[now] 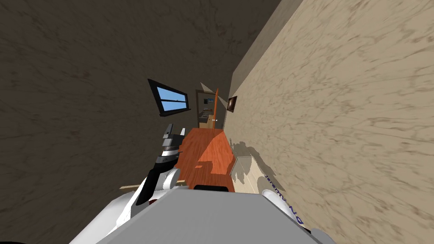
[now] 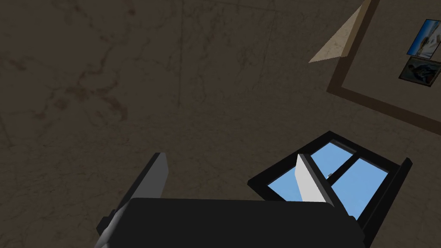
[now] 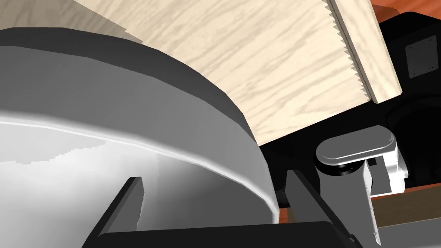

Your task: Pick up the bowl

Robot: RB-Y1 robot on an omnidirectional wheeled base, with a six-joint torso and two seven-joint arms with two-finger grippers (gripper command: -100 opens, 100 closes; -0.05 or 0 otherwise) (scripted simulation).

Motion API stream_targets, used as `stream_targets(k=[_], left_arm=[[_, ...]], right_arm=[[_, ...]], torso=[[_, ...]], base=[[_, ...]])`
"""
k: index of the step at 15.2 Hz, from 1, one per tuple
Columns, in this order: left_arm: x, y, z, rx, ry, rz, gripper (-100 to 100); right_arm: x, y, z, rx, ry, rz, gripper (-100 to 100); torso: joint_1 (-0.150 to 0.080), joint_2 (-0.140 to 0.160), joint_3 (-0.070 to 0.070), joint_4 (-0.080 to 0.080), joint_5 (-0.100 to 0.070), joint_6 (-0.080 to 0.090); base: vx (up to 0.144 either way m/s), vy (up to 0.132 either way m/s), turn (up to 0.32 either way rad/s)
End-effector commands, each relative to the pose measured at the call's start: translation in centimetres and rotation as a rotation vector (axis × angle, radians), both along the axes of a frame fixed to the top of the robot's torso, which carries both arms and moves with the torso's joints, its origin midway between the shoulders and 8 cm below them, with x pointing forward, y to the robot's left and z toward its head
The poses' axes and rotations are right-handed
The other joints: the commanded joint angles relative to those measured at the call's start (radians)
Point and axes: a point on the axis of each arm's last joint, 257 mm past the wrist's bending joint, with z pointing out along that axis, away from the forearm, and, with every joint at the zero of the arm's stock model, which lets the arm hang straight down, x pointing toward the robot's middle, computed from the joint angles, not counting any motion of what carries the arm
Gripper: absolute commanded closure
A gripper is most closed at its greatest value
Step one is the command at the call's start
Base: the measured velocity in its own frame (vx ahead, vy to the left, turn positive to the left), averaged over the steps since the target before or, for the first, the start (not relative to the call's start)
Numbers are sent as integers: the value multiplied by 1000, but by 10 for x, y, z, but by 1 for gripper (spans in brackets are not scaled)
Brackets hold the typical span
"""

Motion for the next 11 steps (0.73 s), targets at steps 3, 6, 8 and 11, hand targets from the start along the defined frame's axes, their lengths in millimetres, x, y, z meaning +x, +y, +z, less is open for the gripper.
stream_targets(k=[3, 6, 8, 11], left_arm=[[0, 0, 0, 0, 0, 0, 0], [0, 0, 0, 0, 0, 0, 0], [0, 0, 0, 0, 0, 0, 0], [0, 0, 0, 0, 0, 0, 0]], right_arm=[[-34, -3, -1, -5, 0, -5, -100], [-64, -24, 7, -46, 10, -30, -100], [-60, -37, 14, -64, -11, -63, -100], [-139, -25, 12, -40, 69, -121, -100]], torso=[[0, -1, 0, 0, 0, -1], [0, -3, -2, 0, -1, 0], [0, 0, 0, 0, -1, 0], [1, -3, -1, 0, -1, -1]], base=[[57, 15, 181], [59, 16, 22], [-1, 6, -13], [86, 33, 223]])
